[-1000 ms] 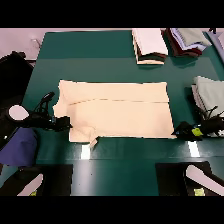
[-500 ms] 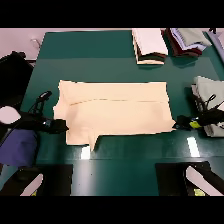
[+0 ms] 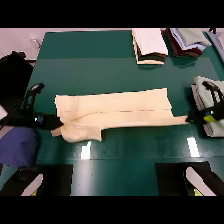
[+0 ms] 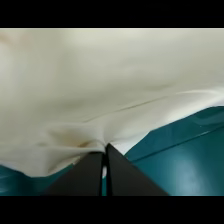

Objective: Fold the shirts.

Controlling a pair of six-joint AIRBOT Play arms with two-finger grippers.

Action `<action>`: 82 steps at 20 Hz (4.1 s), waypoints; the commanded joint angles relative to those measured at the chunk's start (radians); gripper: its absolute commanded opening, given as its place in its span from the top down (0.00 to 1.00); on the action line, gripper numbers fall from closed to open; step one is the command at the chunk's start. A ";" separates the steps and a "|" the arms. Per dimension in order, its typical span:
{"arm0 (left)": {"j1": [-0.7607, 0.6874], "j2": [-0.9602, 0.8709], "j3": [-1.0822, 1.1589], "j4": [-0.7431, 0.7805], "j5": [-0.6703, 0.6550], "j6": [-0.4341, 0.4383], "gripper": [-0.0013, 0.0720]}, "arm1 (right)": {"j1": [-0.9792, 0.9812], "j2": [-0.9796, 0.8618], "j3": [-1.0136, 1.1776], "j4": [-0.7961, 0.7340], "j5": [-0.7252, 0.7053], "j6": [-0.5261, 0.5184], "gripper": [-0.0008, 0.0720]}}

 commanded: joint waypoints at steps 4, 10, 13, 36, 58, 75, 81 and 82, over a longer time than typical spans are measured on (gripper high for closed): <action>0.010 -0.402 0.231 0.059 0.245 0.081 0.95 | 0.161 -0.384 0.284 -0.005 -0.154 0.075 0.97; 0.058 -0.576 0.325 0.067 0.343 0.081 0.94 | 0.180 -0.666 0.542 0.101 -0.167 0.100 0.96; 0.058 -0.577 0.347 0.066 0.356 0.079 0.14 | 0.136 -0.733 0.646 0.248 -0.155 0.078 0.36; -0.309 -0.796 0.490 -0.125 0.486 -0.026 0.95 | 0.040 -0.749 0.431 0.523 -0.103 -0.165 0.97; -0.333 -1.068 0.879 -0.112 0.409 -0.054 0.95 | 0.562 -0.496 0.777 0.650 -0.245 0.000 0.97; 0.097 -0.594 1.042 0.125 0.167 -0.017 0.95 | 0.839 -0.837 0.922 0.433 -0.379 -0.014 0.37; -0.012 -0.604 1.030 0.124 0.172 0.011 0.95 | 0.510 -0.758 0.562 0.425 -0.303 0.014 0.08; -0.031 -0.609 1.030 0.124 0.171 0.011 0.95 | 0.476 -0.768 0.529 0.451 -0.308 0.015 0.09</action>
